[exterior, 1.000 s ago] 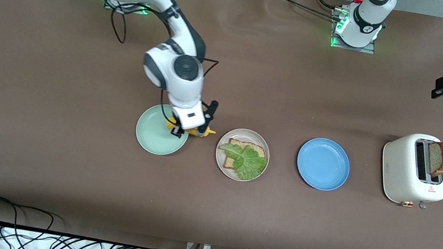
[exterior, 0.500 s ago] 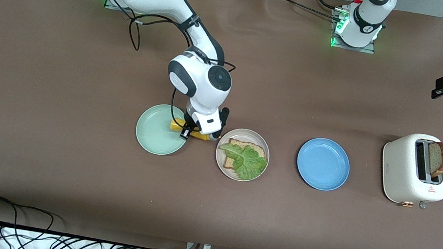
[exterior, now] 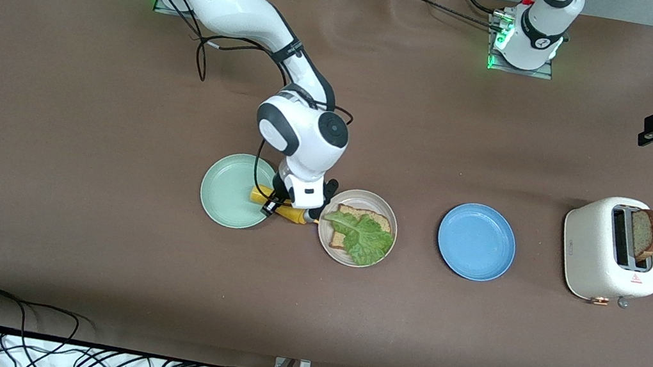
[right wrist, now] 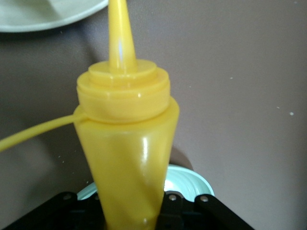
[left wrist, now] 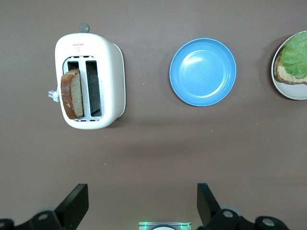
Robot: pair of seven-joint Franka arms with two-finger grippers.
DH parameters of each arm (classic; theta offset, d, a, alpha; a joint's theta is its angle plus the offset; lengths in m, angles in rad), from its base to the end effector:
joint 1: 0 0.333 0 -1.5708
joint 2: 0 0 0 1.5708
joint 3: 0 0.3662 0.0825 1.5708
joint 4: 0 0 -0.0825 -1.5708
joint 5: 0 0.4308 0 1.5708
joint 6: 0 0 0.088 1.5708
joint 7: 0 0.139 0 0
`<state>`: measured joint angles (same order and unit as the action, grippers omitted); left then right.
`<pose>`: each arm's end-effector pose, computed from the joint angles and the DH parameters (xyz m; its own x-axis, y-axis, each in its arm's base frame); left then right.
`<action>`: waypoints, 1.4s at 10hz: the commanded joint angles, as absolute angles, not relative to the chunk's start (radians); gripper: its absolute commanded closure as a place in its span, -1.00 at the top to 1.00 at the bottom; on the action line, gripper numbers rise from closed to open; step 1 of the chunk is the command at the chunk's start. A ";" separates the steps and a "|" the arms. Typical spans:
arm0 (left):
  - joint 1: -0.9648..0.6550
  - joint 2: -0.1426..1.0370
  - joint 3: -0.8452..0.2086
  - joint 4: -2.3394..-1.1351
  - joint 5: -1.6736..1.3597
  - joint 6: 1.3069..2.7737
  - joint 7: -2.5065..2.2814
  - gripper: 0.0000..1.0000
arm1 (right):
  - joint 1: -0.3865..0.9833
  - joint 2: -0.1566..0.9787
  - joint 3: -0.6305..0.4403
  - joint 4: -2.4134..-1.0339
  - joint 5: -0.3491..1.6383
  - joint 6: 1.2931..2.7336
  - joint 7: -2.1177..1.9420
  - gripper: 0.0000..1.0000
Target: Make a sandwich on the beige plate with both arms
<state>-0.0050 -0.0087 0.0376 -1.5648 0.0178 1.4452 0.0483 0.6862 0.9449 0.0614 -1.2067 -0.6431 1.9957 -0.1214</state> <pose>0.5805 0.0217 0.6409 0.9937 -0.0137 -0.1114 -0.0151 -0.9998 -0.0121 0.6504 0.5111 0.1756 0.4372 0.8595 -0.2650 0.8506 -0.2994 0.4323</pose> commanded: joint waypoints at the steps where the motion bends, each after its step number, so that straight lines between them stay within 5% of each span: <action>1: -0.003 -0.009 0.034 -1.555 0.041 1.445 0.044 1.00 | 0.733 0.960 0.060 -1.134 -0.768 1.886 -0.103 -1.00; 10: -0.005 -0.009 0.034 -1.555 0.038 1.445 0.044 1.00 | 0.736 0.950 0.060 -1.134 -0.802 1.879 -0.110 -1.00; 14: -0.005 -0.009 0.032 -1.555 0.038 1.445 0.044 1.00 | 0.603 0.749 0.058 -1.219 -0.539 1.890 -0.121 -1.00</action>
